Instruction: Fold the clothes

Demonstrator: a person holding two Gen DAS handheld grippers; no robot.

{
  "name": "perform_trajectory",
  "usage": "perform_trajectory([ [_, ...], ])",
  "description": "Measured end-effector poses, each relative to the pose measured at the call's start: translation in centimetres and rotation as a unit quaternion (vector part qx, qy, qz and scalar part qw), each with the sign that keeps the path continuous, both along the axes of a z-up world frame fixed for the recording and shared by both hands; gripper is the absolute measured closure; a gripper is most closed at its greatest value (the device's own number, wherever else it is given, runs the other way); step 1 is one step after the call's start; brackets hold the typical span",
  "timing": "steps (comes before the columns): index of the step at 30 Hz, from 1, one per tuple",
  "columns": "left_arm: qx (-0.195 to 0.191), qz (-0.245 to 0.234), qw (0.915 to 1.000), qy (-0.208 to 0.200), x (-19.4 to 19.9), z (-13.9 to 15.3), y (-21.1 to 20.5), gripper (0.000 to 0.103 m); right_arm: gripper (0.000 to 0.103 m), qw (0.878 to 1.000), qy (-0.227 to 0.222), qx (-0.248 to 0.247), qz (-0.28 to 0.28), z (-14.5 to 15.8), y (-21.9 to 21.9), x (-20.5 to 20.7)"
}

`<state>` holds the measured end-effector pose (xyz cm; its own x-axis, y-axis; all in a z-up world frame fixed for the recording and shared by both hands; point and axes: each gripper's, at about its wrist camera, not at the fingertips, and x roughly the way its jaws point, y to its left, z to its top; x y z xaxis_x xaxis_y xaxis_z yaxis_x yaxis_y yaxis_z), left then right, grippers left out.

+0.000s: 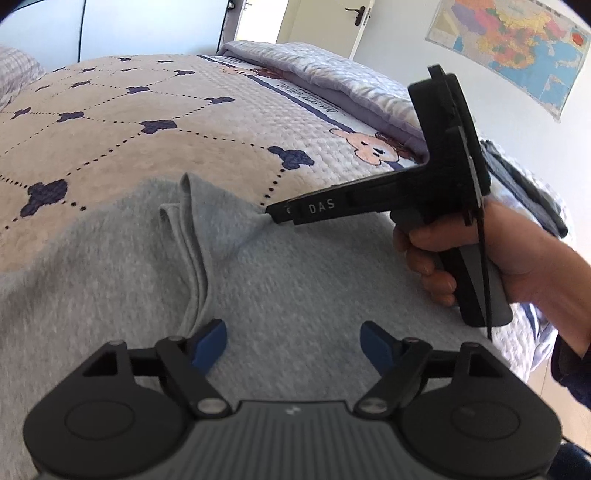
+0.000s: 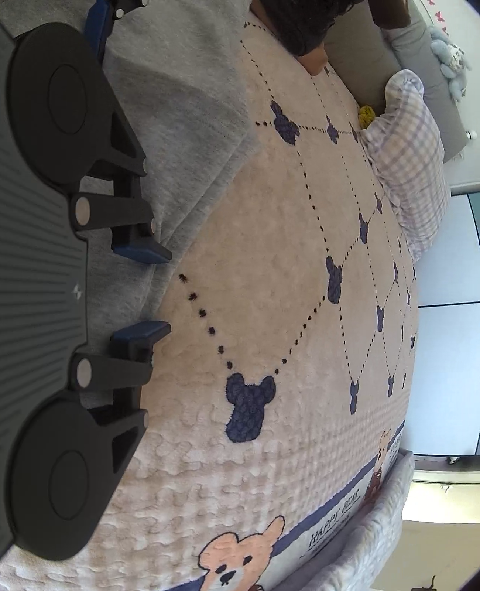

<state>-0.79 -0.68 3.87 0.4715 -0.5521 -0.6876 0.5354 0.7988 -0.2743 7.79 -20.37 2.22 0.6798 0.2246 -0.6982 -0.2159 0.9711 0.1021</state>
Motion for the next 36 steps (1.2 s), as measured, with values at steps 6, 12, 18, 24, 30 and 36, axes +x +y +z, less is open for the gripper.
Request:
perform_trajectory([
  [6, -0.047, -0.002, 0.9985, -0.027, -0.4, 1.9, 0.5, 0.017, 0.065, 0.996, -0.036, 0.078, -0.034, 2.0, -3.0, -4.7],
  [12, 0.033, -0.030, 0.9989, -0.017, -0.6, -0.7, -1.5, 0.014, 0.062, 0.996, -0.004, 0.086, 0.001, 0.6, -4.0, -13.4],
  [18, 0.066, -0.045, 0.9964, -0.028, -1.6, -0.5, -1.6, 0.014, 0.061, 0.998, 0.002, 0.063, 0.030, 0.7, -3.9, -17.9],
  [24, 0.112, -0.057, 0.9905, -0.057, -2.8, -0.5, -2.4, 0.013, 0.059, 0.999, -0.001, 0.033, 0.028, 0.4, -3.2, -19.4],
  [30, 0.067, 0.002, 0.9963, -0.053, -1.5, 1.3, -1.6, 0.014, 0.059, 0.999, -0.004, 0.033, 0.006, 1.2, -3.4, -20.1],
  [36, 0.006, 0.022, 0.9985, -0.049, 3.1, 2.2, -4.7, 0.011, 0.058, 0.998, -0.021, 0.049, -0.024, 2.1, -4.2, -20.0],
])
